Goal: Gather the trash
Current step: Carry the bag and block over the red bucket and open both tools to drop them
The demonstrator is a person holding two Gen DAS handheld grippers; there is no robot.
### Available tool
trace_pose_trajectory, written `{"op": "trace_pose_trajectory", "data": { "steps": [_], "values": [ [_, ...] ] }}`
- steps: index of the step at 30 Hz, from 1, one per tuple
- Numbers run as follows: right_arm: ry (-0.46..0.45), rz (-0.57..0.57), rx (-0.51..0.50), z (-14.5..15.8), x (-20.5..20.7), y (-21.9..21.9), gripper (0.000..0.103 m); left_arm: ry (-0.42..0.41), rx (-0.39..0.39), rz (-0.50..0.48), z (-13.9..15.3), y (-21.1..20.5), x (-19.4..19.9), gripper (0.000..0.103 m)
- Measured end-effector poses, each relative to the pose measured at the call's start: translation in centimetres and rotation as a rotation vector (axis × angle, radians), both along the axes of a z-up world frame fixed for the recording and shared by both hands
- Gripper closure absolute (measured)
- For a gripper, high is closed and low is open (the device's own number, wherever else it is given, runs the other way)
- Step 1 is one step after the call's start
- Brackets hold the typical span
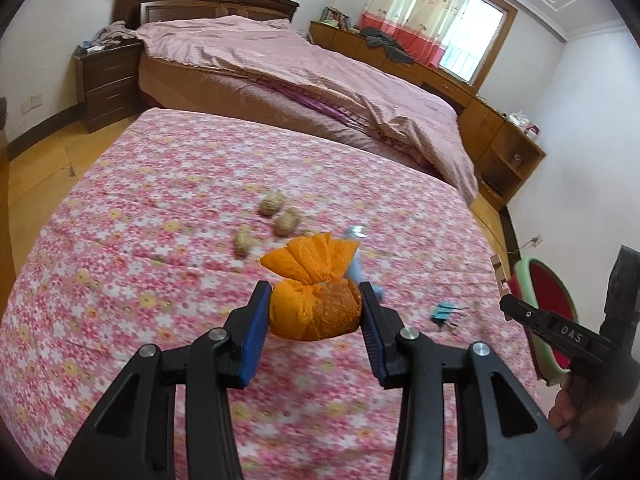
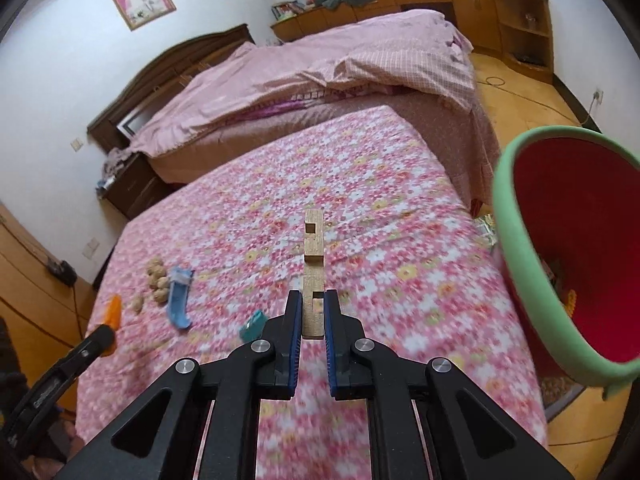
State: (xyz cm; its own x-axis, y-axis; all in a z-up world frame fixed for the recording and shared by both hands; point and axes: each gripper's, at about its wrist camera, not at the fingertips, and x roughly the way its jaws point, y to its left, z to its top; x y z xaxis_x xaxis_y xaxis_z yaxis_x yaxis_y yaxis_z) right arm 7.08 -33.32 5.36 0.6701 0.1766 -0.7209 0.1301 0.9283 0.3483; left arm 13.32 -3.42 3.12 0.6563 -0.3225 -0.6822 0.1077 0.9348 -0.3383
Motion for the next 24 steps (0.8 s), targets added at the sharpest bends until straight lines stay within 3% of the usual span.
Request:
{"op": "trace_pose_trajectory", "data": {
  "steps": [13, 24],
  "values": [
    [-0.087, -0.097, 0.046, 2.6, -6.9, -4.8, 0.093, -0.030, 0.009, -0.146, 2.4, -6.2, -2.5, 0.060],
    [-0.115, -0.215, 0.087, 2.5, -10.6, -10.4, 0.093, -0.041, 0.037, -0.296, 3.5, -13.3, -4.0, 0.060]
  ]
}}
